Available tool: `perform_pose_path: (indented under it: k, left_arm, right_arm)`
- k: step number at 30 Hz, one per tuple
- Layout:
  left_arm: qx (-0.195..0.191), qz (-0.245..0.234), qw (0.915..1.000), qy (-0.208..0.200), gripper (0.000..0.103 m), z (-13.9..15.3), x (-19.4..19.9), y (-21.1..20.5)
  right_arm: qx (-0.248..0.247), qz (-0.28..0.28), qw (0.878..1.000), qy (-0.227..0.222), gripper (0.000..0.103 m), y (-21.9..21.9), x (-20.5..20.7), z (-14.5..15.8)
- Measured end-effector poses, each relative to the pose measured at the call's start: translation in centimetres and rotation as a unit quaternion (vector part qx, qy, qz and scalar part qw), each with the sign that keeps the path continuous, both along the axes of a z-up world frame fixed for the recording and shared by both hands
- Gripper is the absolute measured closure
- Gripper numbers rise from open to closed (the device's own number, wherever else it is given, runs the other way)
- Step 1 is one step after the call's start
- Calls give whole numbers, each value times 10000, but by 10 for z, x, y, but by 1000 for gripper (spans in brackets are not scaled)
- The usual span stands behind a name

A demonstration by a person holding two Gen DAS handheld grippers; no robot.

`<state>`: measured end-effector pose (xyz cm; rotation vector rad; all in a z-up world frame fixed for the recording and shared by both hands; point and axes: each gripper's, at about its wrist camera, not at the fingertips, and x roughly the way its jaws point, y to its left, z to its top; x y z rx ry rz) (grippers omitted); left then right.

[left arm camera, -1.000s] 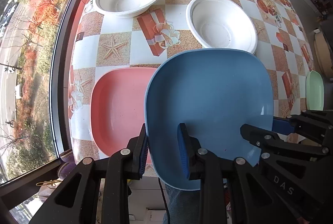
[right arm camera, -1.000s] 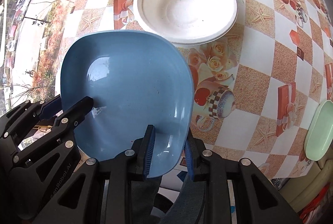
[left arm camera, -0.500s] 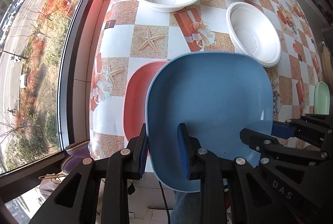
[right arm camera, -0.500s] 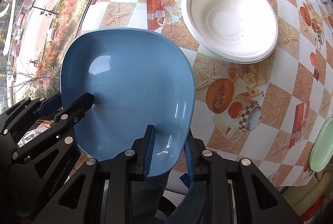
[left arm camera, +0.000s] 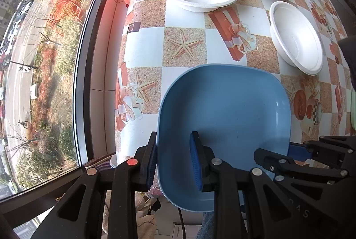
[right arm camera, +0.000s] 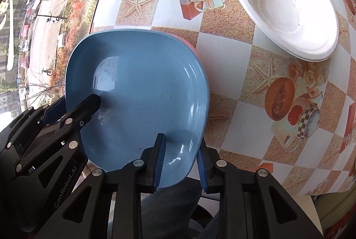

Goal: Organize plates and bowls
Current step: 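Lower the blue plate onto the pink plate and open the right gripper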

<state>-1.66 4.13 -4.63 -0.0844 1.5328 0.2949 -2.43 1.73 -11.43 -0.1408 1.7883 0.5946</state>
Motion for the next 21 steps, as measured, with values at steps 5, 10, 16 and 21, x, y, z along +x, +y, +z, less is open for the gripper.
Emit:
perform_pose_path:
  k: [5,10,16,21]
  left_arm:
    - [-54,18,10000,39,63,-8,3,8]
    - [201,234,9995,81,23,-10,-1,15]
    - [25,630,9980,57,23,-7,-7,27]
    - [-68,548,9985,69,22,-9,-4,11]
  right_arm:
    - [19,-164,9998,123,73,16,7,-11]
    - [102,-150,9997,164,72,30,10,-15]
    - [-86,-85,9991,-405,18,27,9,1]
    - [-180,-209,9973,-683,18,13,12,10]
